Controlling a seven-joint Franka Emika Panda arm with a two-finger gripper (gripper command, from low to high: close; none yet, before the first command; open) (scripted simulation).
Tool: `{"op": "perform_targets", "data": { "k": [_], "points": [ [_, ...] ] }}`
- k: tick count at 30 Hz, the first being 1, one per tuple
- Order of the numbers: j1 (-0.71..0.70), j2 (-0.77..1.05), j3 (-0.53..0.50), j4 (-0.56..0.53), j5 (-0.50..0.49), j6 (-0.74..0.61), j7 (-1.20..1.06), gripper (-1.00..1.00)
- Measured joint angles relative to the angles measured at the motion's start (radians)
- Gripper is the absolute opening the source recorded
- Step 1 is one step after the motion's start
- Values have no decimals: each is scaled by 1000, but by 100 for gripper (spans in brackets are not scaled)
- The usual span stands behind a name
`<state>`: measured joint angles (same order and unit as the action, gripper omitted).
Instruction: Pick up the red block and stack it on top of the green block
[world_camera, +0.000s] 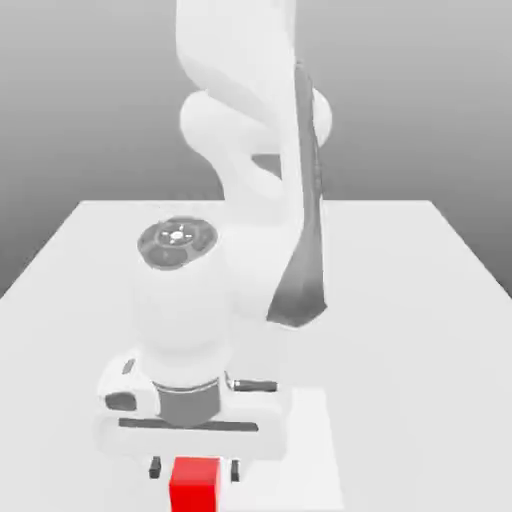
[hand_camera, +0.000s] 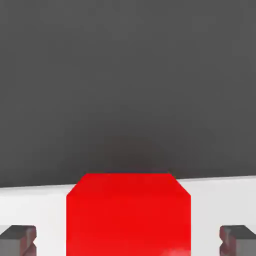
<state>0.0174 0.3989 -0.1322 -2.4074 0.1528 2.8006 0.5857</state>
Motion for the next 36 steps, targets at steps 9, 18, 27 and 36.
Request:
{"op": "perform_targets", "data": {
  "k": [9, 18, 27, 36],
  "points": [
    [19, -119, -29, -20, -49, -98, 36, -100],
    [-119, -423, -109, -267, -229, -148, -367, -100],
    [-116, -534, -186, -454, -241, -69, -763, -100],
    [-91, -351, -169, -452, -78, 103, -881, 100]
  ]
}}
